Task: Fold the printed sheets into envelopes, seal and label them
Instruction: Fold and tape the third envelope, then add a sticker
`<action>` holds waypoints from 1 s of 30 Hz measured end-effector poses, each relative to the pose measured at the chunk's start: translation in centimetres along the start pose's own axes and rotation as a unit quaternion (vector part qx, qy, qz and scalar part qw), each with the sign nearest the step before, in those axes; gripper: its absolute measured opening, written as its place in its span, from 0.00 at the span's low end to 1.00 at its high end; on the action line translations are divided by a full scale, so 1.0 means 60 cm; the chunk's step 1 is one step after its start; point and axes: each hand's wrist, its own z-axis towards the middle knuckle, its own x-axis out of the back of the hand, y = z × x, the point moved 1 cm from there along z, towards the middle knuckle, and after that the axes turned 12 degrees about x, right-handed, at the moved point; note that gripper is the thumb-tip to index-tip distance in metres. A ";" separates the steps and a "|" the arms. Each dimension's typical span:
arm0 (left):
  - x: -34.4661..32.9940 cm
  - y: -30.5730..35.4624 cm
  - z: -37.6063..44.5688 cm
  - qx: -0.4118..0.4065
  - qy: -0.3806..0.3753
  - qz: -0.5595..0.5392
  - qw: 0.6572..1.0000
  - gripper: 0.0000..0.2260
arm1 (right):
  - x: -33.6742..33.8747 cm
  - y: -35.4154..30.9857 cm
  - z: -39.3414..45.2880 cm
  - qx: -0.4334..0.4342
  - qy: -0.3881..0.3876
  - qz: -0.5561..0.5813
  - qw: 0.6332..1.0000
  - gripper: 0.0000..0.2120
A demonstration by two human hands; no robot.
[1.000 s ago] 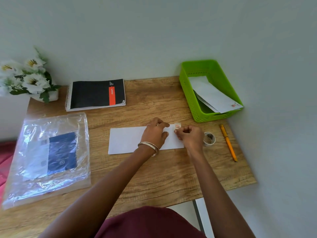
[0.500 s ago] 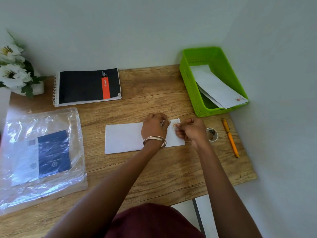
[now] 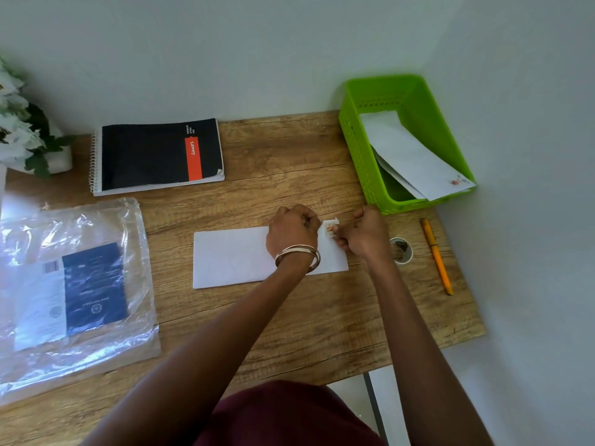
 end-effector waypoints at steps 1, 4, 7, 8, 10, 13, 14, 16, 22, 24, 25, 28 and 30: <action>0.000 0.000 0.000 0.003 -0.002 -0.002 1.000 0.02 | -0.001 -0.001 0.000 0.004 0.002 -0.008 1.000 0.20; 0.001 0.003 -0.002 0.009 -0.008 -0.005 1.000 0.03 | -0.001 -0.005 0.000 0.001 -0.002 -0.011 1.000 0.19; 0.001 0.004 -0.003 0.007 -0.005 -0.004 1.000 0.04 | 0.000 -0.008 0.001 -0.016 -0.011 0.001 1.000 0.19; 0.001 0.005 -0.003 0.007 -0.004 -0.004 1.000 0.05 | -0.001 -0.008 0.002 -0.020 -0.010 0.003 1.000 0.20; 0.000 0.006 -0.003 0.006 -0.003 -0.001 1.000 0.05 | -0.001 -0.010 0.002 -0.026 -0.008 0.003 1.000 0.21; 0.000 0.008 -0.005 0.007 0.002 0.008 1.000 0.05 | -0.001 -0.013 0.003 -0.034 -0.005 0.002 0.999 0.21; 0.000 0.008 -0.005 0.008 0.004 0.010 1.000 0.05 | -0.001 -0.014 0.003 -0.035 -0.005 0.006 0.999 0.22; 0.000 0.010 -0.006 0.007 0.008 0.013 1.000 0.05 | 0.001 -0.015 0.003 -0.039 -0.012 0.012 0.999 0.22; 0.000 0.012 -0.008 0.014 0.008 0.016 1.000 0.04 | 0.000 -0.018 0.003 -0.055 -0.037 0.017 0.998 0.19; 0.000 0.013 -0.007 0.014 0.009 0.018 1.000 0.05 | 0.000 -0.018 0.003 -0.051 -0.036 0.016 0.998 0.19; 0.000 0.013 -0.008 0.015 0.009 0.020 1.000 0.05 | 0.000 -0.018 0.003 -0.049 -0.036 0.013 0.998 0.19; 0.000 0.014 -0.008 0.016 0.010 0.024 1.000 0.05 | 0.000 -0.017 0.006 -0.043 -0.045 -0.004 0.998 0.18; 0.001 0.014 -0.008 0.016 0.010 0.025 1.000 0.05 | 0.000 -0.017 0.006 -0.033 -0.048 -0.010 0.998 0.18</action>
